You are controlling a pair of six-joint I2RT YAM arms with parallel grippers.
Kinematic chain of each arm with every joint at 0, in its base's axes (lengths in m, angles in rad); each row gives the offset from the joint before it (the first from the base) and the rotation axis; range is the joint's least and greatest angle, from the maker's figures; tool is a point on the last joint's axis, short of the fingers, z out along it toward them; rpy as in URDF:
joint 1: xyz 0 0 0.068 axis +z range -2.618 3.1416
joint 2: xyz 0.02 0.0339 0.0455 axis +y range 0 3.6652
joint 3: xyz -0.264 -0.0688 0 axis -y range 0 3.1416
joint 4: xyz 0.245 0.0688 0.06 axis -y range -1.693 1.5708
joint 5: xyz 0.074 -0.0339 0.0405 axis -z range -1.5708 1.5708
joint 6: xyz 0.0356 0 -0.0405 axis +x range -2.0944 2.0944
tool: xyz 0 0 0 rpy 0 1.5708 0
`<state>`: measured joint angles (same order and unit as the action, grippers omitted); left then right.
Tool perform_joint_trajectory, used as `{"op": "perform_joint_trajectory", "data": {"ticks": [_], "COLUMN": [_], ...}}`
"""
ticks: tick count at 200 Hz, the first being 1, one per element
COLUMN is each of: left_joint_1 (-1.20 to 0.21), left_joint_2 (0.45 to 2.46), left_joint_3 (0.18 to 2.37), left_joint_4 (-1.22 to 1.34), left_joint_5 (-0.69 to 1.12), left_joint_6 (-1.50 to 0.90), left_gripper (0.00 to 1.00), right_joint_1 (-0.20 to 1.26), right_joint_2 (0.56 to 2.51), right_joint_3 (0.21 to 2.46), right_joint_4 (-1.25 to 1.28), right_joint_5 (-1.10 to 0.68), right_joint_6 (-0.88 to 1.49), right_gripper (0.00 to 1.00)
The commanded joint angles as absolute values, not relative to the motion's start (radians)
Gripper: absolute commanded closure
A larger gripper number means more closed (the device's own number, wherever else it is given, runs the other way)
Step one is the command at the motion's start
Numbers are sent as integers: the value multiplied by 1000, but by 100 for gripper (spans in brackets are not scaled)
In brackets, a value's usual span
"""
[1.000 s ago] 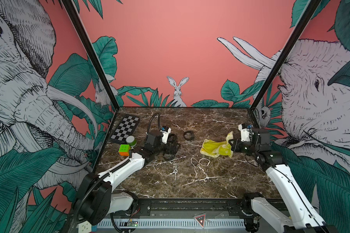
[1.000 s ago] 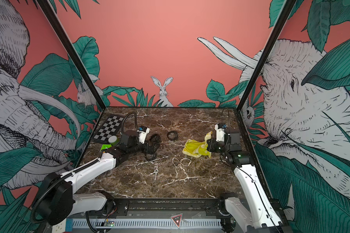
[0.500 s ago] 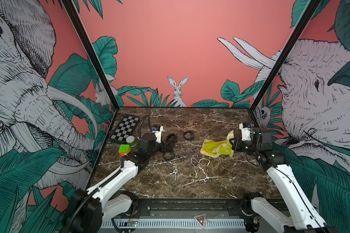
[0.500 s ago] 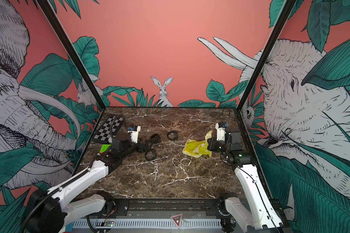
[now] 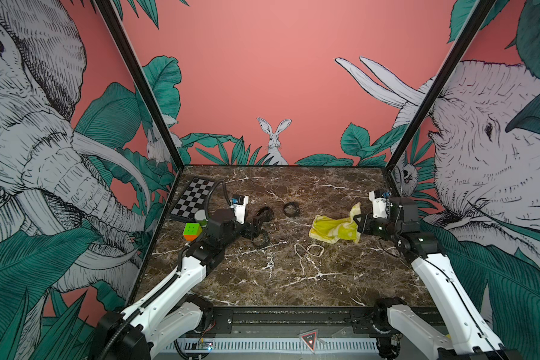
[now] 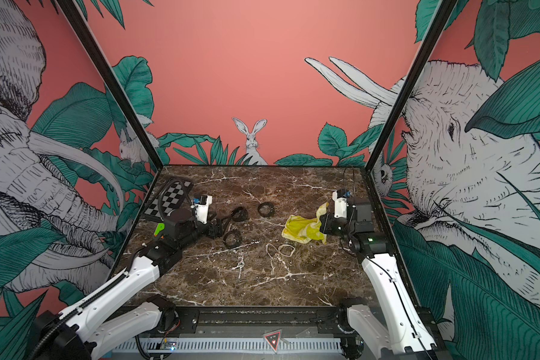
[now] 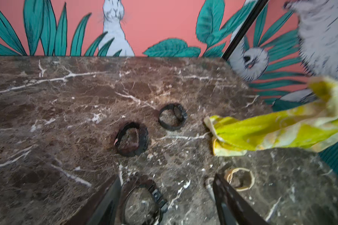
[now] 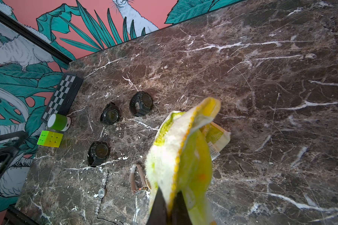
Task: Wipe the watch dial
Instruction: Pick up the watch at the center of the board.
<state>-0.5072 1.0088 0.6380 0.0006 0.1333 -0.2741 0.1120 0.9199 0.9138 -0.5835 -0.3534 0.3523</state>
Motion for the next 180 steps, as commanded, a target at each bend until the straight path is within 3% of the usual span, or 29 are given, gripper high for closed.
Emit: {"op": "perform_joint_trajectory", "data": {"ticks": [1, 83, 180], "left_joint_1": [-515, -613, -656], "left_joint_2": [1062, 1232, 1467], "left_joint_3": [664, 638, 778], "left_joint_4": [-163, -243, -293], "left_joint_5": [159, 86, 22], "left_joint_6": [-216, -163, -54], "left_gripper": [30, 33, 37], "right_joint_1": [108, 109, 108], "right_joint_2": [922, 957, 979], "right_joint_3": [947, 930, 920], "right_joint_4": [-564, -546, -533], "right_joint_5": [-366, -375, -371], "right_joint_6": [359, 346, 337], "right_gripper": [97, 98, 98]}}
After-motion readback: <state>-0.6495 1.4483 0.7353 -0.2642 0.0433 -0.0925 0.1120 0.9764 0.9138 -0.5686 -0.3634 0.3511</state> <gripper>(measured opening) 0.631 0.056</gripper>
